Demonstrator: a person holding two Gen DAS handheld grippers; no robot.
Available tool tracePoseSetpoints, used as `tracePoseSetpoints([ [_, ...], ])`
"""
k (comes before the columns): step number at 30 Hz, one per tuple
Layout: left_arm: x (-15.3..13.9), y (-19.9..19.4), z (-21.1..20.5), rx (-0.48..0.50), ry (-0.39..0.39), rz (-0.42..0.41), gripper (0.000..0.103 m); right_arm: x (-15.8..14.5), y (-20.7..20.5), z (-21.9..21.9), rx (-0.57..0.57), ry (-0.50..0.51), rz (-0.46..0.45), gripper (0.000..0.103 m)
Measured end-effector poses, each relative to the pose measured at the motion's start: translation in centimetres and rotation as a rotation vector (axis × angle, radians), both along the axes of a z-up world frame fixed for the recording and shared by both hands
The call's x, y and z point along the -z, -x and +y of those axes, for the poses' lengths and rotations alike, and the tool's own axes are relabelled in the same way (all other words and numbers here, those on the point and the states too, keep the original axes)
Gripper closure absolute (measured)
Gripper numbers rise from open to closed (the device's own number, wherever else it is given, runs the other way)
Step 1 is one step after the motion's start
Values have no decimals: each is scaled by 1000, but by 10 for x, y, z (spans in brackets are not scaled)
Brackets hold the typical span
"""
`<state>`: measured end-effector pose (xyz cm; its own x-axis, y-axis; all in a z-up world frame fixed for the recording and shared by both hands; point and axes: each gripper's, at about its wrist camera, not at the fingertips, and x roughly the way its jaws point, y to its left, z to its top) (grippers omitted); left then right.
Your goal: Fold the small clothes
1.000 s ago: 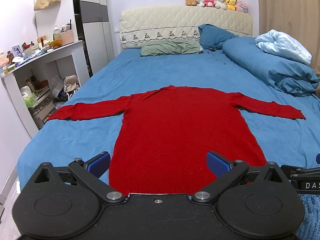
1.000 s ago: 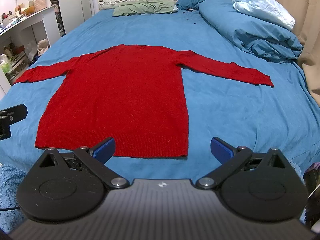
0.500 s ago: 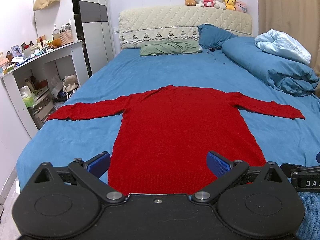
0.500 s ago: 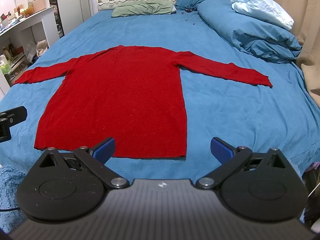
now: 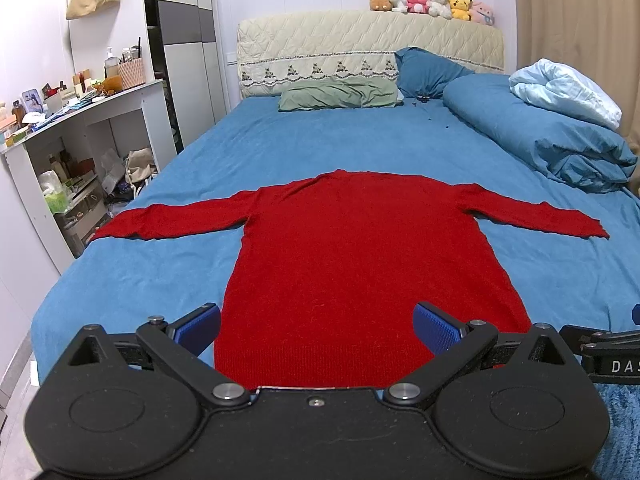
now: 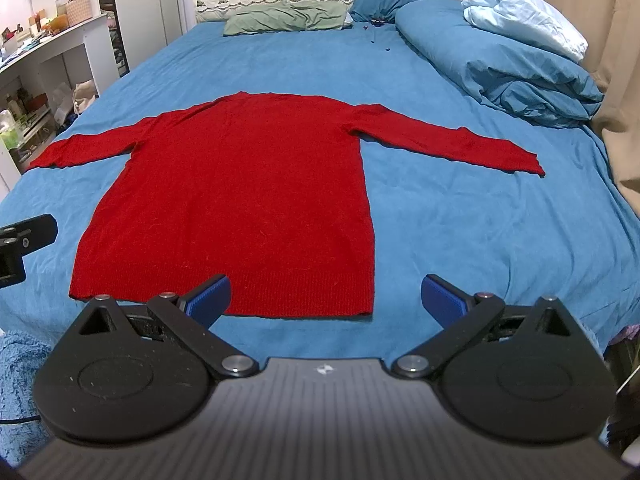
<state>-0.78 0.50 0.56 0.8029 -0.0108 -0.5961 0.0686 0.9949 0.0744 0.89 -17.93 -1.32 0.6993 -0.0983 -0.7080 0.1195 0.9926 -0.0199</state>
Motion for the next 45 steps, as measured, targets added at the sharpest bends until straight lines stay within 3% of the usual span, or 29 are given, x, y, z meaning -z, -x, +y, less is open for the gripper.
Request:
tracePoseSetpoints([
  [37, -1, -1, -1, -16, 1, 7, 0, -5, 0, 4, -9, 4, -8, 0],
  [45, -20, -13, -10, -21, 16, -26, 0, -13, -11, -7, -7, -24, -33, 0],
])
